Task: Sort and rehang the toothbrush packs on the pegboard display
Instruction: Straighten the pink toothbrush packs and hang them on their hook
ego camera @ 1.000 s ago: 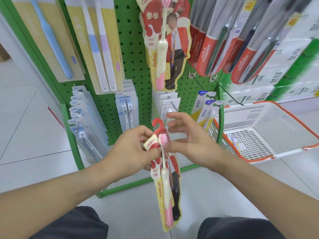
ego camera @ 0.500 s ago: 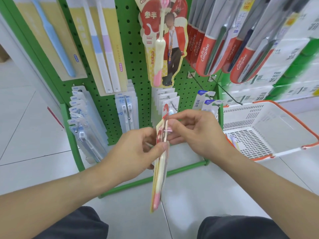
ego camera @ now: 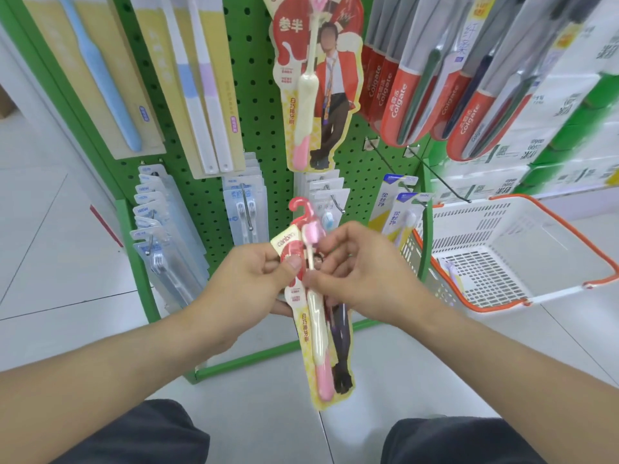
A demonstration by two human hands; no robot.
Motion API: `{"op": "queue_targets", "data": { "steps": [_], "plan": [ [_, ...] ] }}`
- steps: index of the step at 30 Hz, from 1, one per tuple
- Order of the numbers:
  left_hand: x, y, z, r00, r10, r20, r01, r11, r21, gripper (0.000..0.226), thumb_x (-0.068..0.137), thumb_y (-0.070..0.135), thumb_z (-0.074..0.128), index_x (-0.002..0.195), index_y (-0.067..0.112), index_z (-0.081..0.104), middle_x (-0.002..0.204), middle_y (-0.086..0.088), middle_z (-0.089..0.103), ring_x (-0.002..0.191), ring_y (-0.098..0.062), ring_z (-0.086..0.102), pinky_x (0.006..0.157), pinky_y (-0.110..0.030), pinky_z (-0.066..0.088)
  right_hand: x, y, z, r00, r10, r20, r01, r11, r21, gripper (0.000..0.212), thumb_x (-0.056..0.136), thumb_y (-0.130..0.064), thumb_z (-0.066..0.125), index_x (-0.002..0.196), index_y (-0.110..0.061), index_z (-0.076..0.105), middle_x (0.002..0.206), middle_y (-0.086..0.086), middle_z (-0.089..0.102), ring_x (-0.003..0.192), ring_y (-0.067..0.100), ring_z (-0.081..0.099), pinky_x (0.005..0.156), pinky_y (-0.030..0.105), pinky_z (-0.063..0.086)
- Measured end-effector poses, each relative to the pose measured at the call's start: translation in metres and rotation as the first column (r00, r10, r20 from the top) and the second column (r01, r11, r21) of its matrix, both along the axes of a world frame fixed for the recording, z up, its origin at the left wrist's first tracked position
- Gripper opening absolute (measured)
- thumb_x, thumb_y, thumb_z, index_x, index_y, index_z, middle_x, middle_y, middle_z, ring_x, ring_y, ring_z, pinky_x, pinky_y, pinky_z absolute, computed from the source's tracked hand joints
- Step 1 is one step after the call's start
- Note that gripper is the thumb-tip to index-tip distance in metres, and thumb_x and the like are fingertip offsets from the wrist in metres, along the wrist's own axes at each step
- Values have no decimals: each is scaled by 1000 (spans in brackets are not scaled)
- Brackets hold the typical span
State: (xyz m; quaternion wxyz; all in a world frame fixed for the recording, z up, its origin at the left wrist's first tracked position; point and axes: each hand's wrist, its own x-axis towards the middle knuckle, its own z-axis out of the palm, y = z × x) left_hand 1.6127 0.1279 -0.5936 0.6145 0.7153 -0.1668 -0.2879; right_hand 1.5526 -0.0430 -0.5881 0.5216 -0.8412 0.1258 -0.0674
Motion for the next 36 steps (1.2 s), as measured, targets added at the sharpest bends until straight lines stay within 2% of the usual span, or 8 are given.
{"op": "queue_targets", "data": {
  "steps": [5,8,12,19,23,26,31,36],
  "plan": [
    [0,1,-2,995,45,-86,-48,998,-31,21,103,13,53,107,2,71,88,-19,77,80,-31,76,63,-32,62,0,5,-2,995,67,-75,-80,980,-183,21,81,-25,84,74,-18,66,67,-1,71,53,6,63,58,30,59],
    [-1,1,-5,993,59,-100,-61,998,-16,21,103,14,54,107,0,70,89,-19,77,80,-32,76,64,-34,63,-1,4,3,982,105,-154,-133,974,-183,24,76,-28,88,75,-18,67,67,-2,72,55,9,67,61,33,61],
    [1,0,-8,991,99,-90,-100,995,-4,19,102,12,54,106,2,71,87,-17,77,76,-29,76,61,-34,62,-3,4,11,955,164,-246,-211,961,-178,38,61,-23,99,81,-15,68,72,-5,71,56,1,62,60,21,57],
    [4,-2,-11,972,199,-126,-197,980,23,19,104,10,53,106,2,69,89,-16,78,74,-26,75,60,-31,61,-9,2,22,874,210,-438,-296,945,-137,56,52,-22,103,92,-14,65,77,-1,76,66,18,74,70,40,63],
    [6,-4,-10,943,268,-199,-274,962,0,19,104,11,53,105,1,69,94,-18,77,79,-31,76,62,-33,63,-14,11,20,865,197,-462,-265,960,-88,55,66,-23,97,101,-8,57,72,7,76,62,27,75,63,42,64],
    [3,-5,-8,947,235,-220,-244,970,-11,18,104,11,54,108,0,68,98,-19,77,82,-33,76,61,-33,63,-15,13,18,853,181,-490,-272,955,-121,43,76,-21,89,100,-7,56,68,8,76,58,23,74,55,31,61],
    [0,-4,-5,974,117,-194,-114,993,26,18,101,15,60,112,4,68,98,-13,78,86,-28,77,69,-36,64,-15,9,11,823,200,-532,-296,950,-102,32,80,-11,82,100,-5,58,74,8,77,62,19,76,60,27,60],
    [-6,-1,-7,978,-101,-182,131,978,165,14,98,4,61,110,1,68,98,-18,76,88,-34,76,75,-41,64,-12,8,0,858,195,-474,-243,969,-41,24,81,-8,77,95,-5,58,73,9,76,67,27,77,77,45,64]
  ]
}}
